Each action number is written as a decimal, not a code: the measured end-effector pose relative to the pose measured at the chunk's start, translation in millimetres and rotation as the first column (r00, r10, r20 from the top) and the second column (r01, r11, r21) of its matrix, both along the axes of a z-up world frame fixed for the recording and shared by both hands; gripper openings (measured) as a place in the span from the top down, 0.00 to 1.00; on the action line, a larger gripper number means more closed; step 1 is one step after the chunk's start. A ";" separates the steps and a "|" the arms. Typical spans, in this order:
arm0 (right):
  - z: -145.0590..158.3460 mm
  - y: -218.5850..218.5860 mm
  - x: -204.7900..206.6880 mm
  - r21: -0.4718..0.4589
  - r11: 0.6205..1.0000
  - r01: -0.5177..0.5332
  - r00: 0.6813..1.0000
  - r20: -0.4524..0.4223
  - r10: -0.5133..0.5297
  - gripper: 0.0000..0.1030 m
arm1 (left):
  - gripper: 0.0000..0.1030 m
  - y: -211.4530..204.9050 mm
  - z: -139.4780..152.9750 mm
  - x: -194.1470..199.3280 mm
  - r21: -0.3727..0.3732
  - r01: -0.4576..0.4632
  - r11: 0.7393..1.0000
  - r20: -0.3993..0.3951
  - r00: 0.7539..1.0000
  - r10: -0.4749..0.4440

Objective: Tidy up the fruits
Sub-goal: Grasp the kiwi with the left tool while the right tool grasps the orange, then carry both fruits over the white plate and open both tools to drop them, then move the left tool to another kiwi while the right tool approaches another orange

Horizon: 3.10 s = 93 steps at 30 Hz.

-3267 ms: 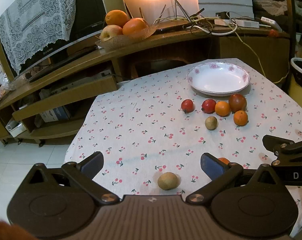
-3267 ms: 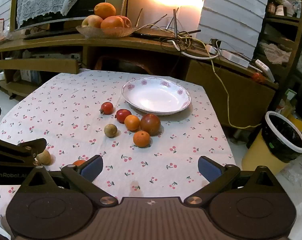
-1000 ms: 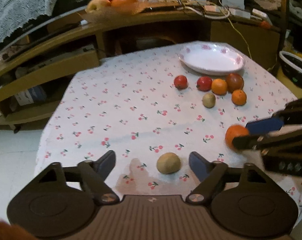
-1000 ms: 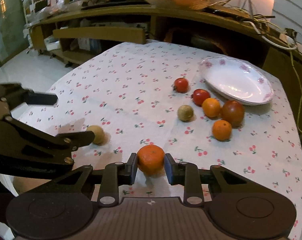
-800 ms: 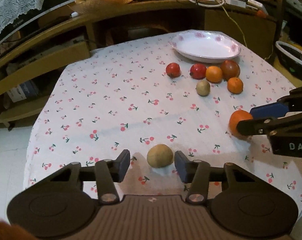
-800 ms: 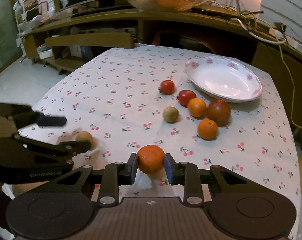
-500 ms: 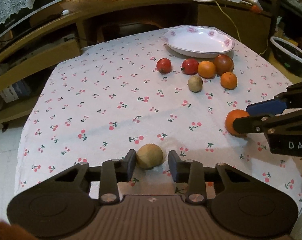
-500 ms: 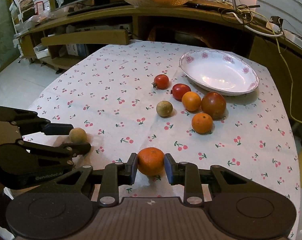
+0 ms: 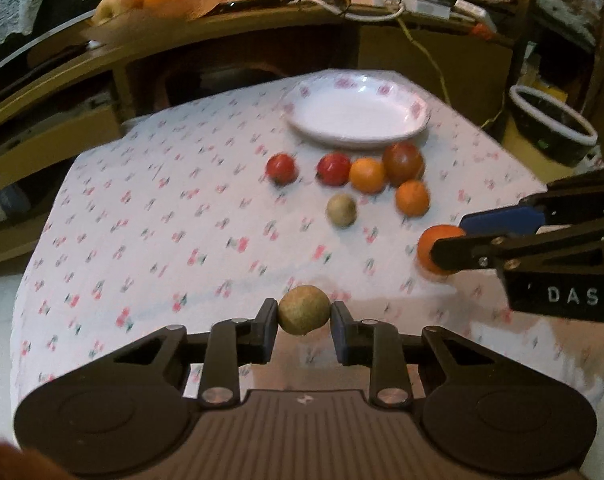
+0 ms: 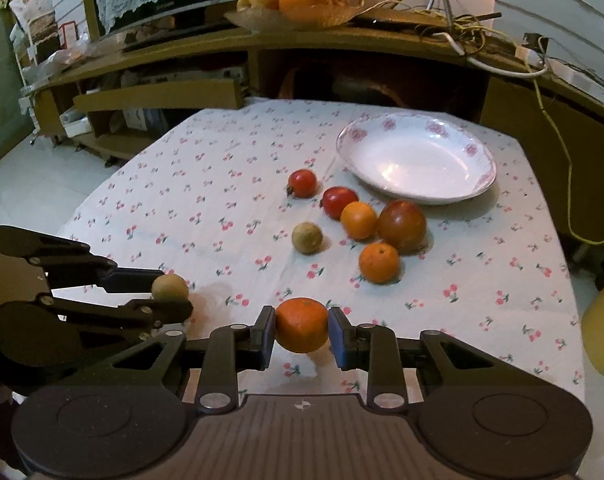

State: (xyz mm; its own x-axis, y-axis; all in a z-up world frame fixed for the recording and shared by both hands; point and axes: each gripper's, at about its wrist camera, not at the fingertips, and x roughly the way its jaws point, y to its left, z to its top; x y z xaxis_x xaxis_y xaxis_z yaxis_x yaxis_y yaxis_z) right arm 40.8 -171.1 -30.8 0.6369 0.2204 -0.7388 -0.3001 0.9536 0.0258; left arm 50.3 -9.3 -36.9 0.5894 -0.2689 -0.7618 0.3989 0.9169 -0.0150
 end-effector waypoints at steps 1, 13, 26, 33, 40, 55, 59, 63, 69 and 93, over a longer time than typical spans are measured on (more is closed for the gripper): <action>2.9 -2.9 1.6 0.009 1.000 0.005 1.000 0.003 -0.005 0.72 | 0.67 -3.3 3.0 4.3 -0.007 0.006 1.000 0.003 1.000 -0.006; 16.1 -30.0 54.1 0.012 0.998 0.064 0.997 0.038 -0.064 0.72 | 0.67 -48.2 25.0 82.4 0.005 0.082 0.997 0.070 0.994 -0.082; 23.6 -50.2 125.2 -0.005 0.997 0.077 0.993 0.087 -0.076 0.86 | 0.67 -81.6 18.2 150.4 -0.008 0.105 0.994 0.074 0.992 -0.104; 19.2 -59.8 150.1 0.008 0.996 0.092 0.993 0.068 -0.092 0.90 | 0.67 -88.4 5.3 163.2 -0.001 0.101 0.995 0.046 0.994 -0.101; 16.2 -69.9 162.3 0.031 0.993 0.115 0.993 0.035 -0.116 0.88 | 0.67 -88.2 3.7 169.8 -0.013 0.085 0.996 0.037 0.996 -0.085; 19.1 -84.0 167.3 0.107 0.981 0.163 0.986 0.008 -0.165 0.82 | 0.60 -85.6 8.9 170.0 -0.015 0.070 0.997 0.047 0.996 -0.070; 20.6 -83.2 164.7 0.091 0.983 0.157 0.987 0.020 -0.160 0.81 | 0.59 -84.8 12.1 167.0 -0.011 0.073 0.997 0.058 0.996 -0.072; 21.9 -80.4 161.8 0.067 0.987 0.149 0.988 0.032 -0.151 0.80 | 0.58 -84.3 14.3 162.4 -0.002 0.080 0.997 0.065 0.995 -0.079; 25.0 -77.2 150.1 0.053 0.989 0.142 0.989 0.045 -0.144 0.77 | 0.57 -78.1 21.5 144.4 -0.001 0.091 0.996 0.069 0.993 -0.091; 11.0 -44.0 52.9 0.031 0.985 0.167 0.986 -0.020 -0.167 0.65 | 0.55 -40.6 13.8 74.6 0.027 0.172 0.985 0.010 0.985 -0.173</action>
